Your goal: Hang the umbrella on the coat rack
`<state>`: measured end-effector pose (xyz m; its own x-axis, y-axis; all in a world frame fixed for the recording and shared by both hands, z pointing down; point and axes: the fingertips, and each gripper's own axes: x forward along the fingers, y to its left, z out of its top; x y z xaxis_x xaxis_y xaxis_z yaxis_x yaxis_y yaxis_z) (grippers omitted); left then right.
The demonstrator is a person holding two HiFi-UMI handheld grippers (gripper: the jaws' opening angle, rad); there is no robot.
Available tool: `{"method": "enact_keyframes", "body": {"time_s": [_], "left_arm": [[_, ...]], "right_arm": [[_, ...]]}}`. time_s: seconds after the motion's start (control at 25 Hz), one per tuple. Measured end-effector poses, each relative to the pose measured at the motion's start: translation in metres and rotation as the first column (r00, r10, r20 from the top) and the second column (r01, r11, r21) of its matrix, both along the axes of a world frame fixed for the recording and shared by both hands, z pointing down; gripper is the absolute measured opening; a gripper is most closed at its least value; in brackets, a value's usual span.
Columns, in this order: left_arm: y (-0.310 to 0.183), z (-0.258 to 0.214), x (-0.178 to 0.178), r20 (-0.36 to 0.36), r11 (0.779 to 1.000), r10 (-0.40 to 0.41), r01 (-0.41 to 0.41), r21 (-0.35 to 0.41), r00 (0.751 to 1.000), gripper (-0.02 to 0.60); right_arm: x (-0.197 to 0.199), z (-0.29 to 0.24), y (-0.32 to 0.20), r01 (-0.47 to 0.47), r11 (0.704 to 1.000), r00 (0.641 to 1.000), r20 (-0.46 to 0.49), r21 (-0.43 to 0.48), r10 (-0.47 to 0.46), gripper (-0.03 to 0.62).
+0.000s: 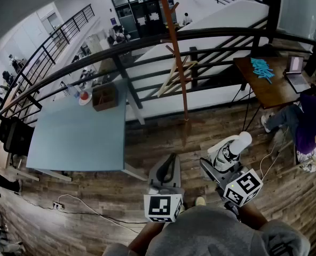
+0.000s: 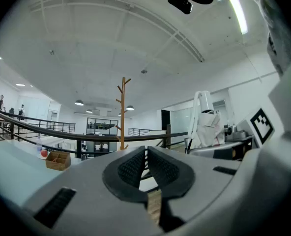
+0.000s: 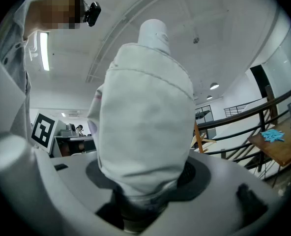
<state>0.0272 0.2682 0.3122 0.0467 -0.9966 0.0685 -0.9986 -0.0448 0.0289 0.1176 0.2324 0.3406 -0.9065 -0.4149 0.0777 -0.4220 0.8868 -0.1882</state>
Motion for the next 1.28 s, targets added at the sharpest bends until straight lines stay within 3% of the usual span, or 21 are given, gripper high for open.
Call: {"method": "enact_keyframes", "body": {"time_s": [0.32,0.64,0.92,1.28], "left_arm": [[0.0,0.021,-0.009,-0.031,0.999,0.001,-0.002,-0.054,1.0,0.026],[0.009,0.012,-0.022,-0.002,0.999,0.018,-0.018,-0.026,1.0,0.026],[0.015,0.011,-0.037,-0.009,0.999,0.052,-0.052,0.002,0.999,0.026],[0.026,0.02,-0.074,-0.034,0.999,0.037,-0.038,-0.005,0.999,0.026]], "right_arm": [[-0.008,0.012,-0.002,-0.007,1.0,1.0,-0.019,-0.007,0.007,0.253],[-0.015,0.008,0.005,-0.046,0.999,0.999,-0.01,-0.005,0.046,0.255],[-0.029,0.003,0.012,-0.074,0.997,0.997,0.004,0.012,0.074,0.255],[-0.057,0.004,0.015,-0.099,0.995,0.995,-0.005,0.005,0.099,0.254]]}}
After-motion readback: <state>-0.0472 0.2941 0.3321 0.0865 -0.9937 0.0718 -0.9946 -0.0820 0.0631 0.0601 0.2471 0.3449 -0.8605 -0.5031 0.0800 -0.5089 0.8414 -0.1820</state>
